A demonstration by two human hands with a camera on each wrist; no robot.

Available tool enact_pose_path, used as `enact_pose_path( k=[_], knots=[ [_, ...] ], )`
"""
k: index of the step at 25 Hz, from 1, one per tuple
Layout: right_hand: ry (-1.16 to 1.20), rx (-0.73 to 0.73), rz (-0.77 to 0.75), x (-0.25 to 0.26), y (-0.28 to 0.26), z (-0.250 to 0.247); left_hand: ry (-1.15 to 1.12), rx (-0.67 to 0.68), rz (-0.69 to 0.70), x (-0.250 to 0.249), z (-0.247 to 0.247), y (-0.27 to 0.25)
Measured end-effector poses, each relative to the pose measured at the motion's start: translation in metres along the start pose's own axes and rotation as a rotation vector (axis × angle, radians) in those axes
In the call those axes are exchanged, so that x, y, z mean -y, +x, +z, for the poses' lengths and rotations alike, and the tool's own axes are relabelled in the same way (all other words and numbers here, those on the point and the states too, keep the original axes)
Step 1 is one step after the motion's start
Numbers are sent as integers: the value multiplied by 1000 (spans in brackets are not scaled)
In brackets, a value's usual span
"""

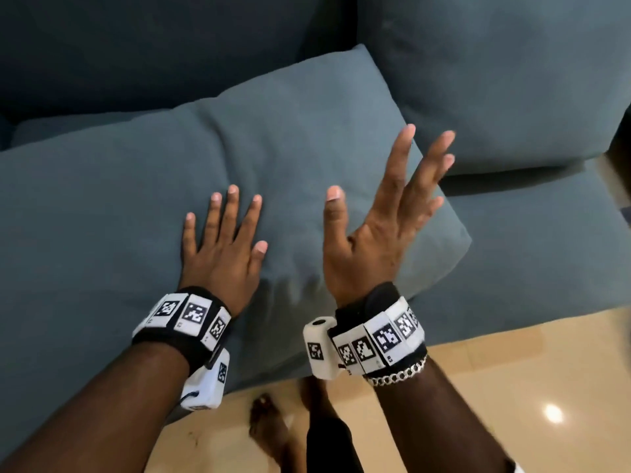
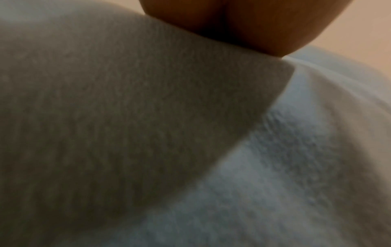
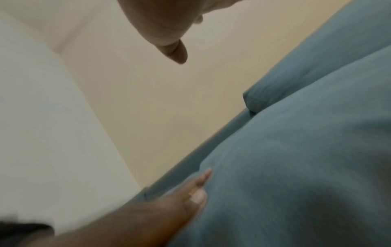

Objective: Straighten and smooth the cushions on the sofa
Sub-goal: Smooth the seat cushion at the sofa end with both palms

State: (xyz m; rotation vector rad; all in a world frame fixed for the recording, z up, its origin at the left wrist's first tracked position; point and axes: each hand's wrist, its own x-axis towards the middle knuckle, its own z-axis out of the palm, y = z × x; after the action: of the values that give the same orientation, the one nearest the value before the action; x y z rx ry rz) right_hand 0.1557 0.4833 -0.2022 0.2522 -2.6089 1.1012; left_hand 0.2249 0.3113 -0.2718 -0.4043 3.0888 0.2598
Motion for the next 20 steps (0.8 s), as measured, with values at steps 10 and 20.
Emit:
enact_pose_path(
  k=[10, 20],
  knots=[
    [89, 246, -112, 51, 17, -11, 27, -47, 41, 2, 2, -39],
    [-266, 601, -140, 24, 38, 29, 67, 7, 94, 15, 2, -58]
  ],
)
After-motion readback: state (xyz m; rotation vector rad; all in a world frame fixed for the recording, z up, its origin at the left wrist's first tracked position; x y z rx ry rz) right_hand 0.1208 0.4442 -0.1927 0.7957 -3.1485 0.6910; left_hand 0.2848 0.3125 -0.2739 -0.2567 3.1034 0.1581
